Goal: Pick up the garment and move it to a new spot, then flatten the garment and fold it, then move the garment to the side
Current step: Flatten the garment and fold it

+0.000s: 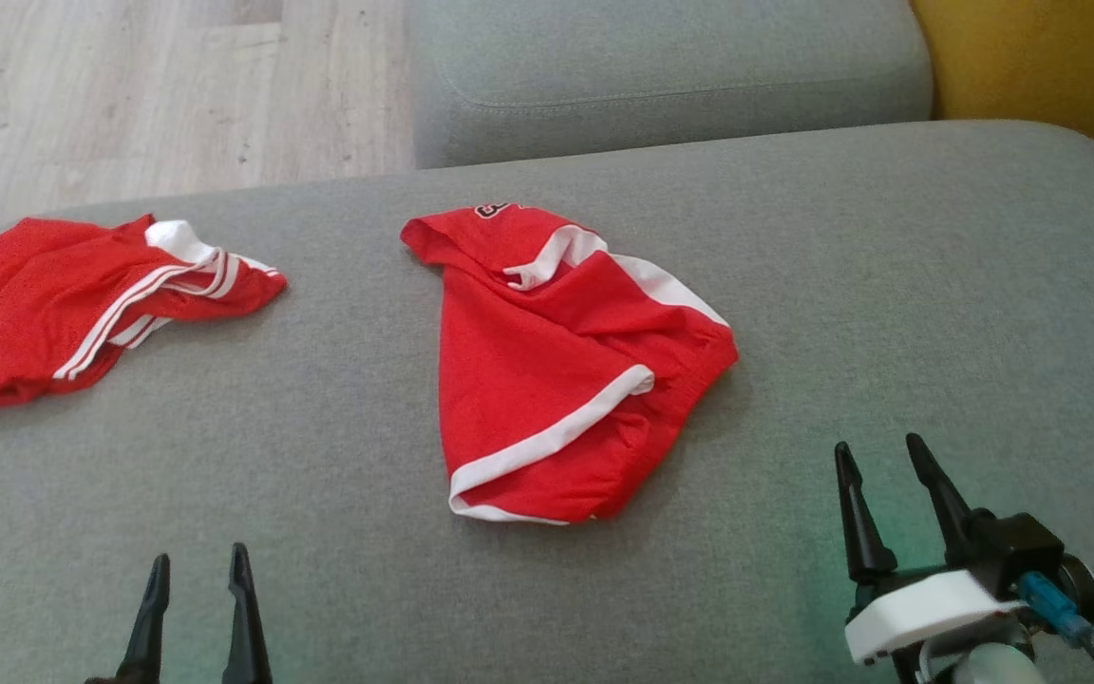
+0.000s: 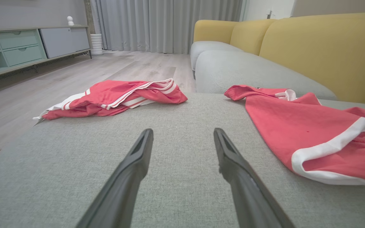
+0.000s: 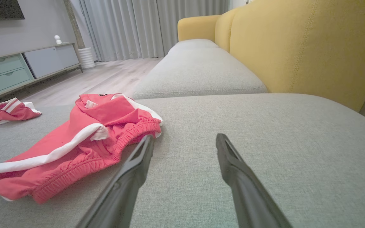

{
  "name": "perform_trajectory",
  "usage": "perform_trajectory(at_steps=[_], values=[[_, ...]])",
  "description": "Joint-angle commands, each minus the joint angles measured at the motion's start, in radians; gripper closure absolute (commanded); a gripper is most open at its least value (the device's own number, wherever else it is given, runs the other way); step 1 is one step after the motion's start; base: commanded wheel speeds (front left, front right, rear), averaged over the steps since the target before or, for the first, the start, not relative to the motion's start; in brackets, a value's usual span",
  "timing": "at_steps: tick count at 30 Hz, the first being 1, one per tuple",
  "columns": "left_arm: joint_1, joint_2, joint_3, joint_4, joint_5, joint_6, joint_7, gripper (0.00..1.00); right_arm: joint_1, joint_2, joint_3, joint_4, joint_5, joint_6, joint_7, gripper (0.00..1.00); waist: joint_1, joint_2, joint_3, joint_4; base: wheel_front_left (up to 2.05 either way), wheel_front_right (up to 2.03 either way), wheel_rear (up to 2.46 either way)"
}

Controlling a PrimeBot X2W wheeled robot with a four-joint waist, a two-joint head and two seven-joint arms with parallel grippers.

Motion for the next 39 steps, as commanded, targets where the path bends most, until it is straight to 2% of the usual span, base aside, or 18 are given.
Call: perform_trajectory(at_steps=[1, 5, 9, 13, 17, 25, 30, 39], values=[[-0.042, -0.006, 0.046, -0.025, 0.014, -0.008, -0.01, 0.0, -0.032, -0.004, 0.025, -0.024, -0.001, -0.001, -0.011, 0.0, 0.0, -0.0001, 0.003, -0.005, 0.0, 0.0, 0.0], [-0.053, -0.022, 0.054, -0.026, 0.033, -0.025, -0.01, 0.0, -0.046, -0.003, 0.034, -0.023, 0.005, -0.001, -0.011, 0.0, 0.0, -0.0001, 0.011, -0.03, 0.0, 0.0, 0.0], [-0.113, -0.034, 0.013, -0.052, 0.051, -0.05, -0.01, 0.0, -0.071, -0.003, 0.051, -0.041, 0.027, -0.001, -0.011, 0.0, 0.0, -0.0001, 0.033, -0.07, 0.0, 0.0, 0.0], [-0.241, -0.044, -0.08, -0.041, 0.044, -0.095, -0.002, 0.0, -0.1, -0.002, 0.084, -0.06, 0.041, -0.001, -0.011, 0.0, 0.0, -0.0001, 0.071, -0.12, 0.0, 0.0, 0.0], [-0.435, -0.048, -0.205, 0.019, 0.063, -0.125, 0.058, 0.0, -0.144, -0.002, 0.122, -0.086, 0.054, -0.001, -0.011, 0.0, 0.0, -0.0001, 0.13, -0.177, 0.0, 0.0, 0.0], [-0.717, -0.053, -0.415, 0.201, 0.067, -0.144, 0.179, 0.0, -0.209, -0.002, 0.18, -0.134, 0.106, -0.001, -0.011, 0.0, 0.0, -0.0001, 0.221, -0.307, 0.0, 0.0, 0.0], [-0.797, -0.054, -0.5, 0.325, 0.069, -0.144, 0.263, 0.0, -0.224, -0.002, 0.206, -0.152, 0.136, -0.001, -0.011, 0.0, 0.0, -0.0001, 0.253, -0.37, 0.0, 0.0, 0.0], [-0.859, -0.01, -0.507, 0.511, 0.143, -0.032, 0.396, 0.0, -0.223, -0.002, 0.208, -0.171, 0.161, -0.001, -0.011, 0.0, 0.0, -0.0001, 0.26, -0.418, 0.0, 0.0, 0.0]])
